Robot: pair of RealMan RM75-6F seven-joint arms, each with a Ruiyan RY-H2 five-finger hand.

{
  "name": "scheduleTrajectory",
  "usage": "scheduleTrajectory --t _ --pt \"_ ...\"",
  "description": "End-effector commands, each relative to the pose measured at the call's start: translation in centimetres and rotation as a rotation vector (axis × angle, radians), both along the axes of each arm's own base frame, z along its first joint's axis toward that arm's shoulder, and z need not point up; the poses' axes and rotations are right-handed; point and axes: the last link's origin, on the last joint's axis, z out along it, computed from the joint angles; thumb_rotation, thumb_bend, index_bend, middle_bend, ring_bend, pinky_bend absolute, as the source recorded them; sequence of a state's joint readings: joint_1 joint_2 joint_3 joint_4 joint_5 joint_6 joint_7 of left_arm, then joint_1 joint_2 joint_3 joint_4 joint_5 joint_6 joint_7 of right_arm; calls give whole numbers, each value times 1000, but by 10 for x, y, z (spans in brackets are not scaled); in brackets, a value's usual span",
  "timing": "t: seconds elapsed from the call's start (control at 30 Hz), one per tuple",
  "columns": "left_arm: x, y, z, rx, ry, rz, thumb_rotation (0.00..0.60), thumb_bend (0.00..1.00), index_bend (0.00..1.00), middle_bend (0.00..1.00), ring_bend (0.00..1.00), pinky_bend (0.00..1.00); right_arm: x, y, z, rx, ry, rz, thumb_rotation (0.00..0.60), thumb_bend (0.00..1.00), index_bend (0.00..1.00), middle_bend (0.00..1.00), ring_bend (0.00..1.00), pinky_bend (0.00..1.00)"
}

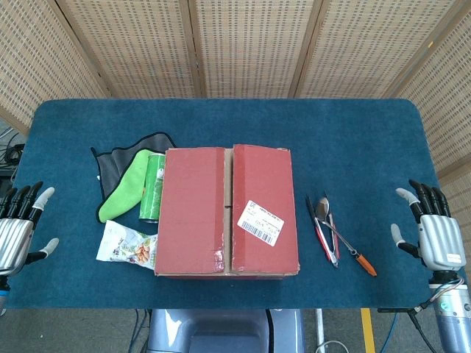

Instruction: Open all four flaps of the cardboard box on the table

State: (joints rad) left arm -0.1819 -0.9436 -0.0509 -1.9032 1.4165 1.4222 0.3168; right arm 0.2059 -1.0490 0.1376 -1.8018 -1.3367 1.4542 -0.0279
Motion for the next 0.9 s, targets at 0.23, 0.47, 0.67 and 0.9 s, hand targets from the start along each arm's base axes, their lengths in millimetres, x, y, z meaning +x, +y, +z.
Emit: scheduleTrajectory --t 0.23,0.47,0.67,0.9 --pt "1 0 -1 0 -1 -2 570 258 29 0 0 0 0 0 0 2 -5 2 600 440 168 70 0 0" --pt "0 -1 -3 -2 -4 2 570 258 29 0 0 0 1 0 2 -1 -17 17 600 440 168 70 0 0" --pt "2 0 -3 1 0 1 571 259 29 0 0 0 3 1 4 -4 -34 33 600 440 168 71 0 0" --pt "0 -2 -6 -7 1 19 572 258 29 0 0 0 11 -2 5 9 -60 81 600 487 168 85 0 0"
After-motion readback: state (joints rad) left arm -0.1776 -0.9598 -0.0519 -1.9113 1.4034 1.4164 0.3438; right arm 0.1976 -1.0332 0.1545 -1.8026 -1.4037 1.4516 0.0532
